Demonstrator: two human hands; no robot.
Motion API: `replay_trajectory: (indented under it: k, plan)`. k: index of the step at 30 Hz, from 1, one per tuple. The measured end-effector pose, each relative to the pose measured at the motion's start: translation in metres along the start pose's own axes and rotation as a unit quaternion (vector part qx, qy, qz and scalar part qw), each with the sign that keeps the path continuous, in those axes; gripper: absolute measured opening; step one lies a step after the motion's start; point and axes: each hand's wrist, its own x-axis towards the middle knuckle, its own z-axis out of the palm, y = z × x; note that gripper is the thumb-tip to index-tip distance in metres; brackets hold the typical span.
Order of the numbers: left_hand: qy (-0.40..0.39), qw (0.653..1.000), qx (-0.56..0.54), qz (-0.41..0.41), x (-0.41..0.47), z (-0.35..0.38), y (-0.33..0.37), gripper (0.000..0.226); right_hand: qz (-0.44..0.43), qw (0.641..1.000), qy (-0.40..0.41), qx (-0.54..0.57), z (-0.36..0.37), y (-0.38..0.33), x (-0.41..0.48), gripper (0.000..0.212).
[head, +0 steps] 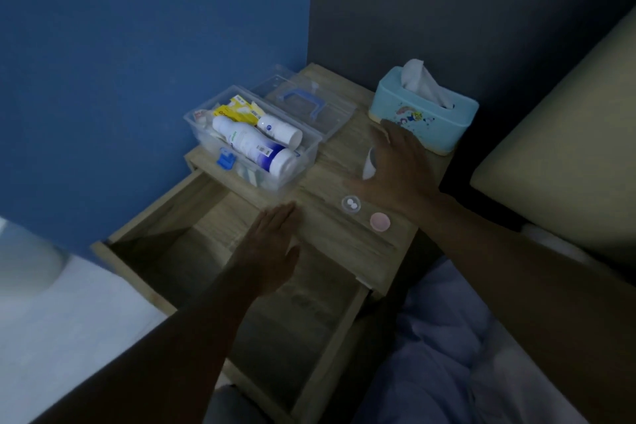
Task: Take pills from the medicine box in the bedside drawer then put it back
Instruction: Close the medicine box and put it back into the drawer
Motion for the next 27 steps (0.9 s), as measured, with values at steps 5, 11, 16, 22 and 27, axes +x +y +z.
replay_trajectory:
  k: [5,11,16,22,27]
  plan:
    - [0.083,0.985,-0.036,-0.144,-0.022,-0.021,-0.031,0.056,-0.046,0.978,0.089,0.182,0.025,-0.052,0.006,0.055]
    - [0.151,0.951,-0.122,-0.24,-0.017,-0.05,-0.071,0.077,0.135,0.954,0.06,0.259,0.045,-0.09,0.051,0.067]
    - [0.166,0.969,-0.129,-0.13,0.01,-0.069,-0.079,0.092,0.352,0.855,-0.006,0.379,0.048,-0.089,0.092,0.07]
    - [0.107,0.988,-0.058,-0.092,0.025,-0.071,-0.075,0.087,0.37,0.775,0.061,0.508,0.047,-0.079,0.112,0.063]
    - [0.075,0.99,-0.037,-0.112,0.029,-0.075,-0.073,0.092,0.295,0.789,0.129,0.523,0.044,-0.067,0.108,0.06]
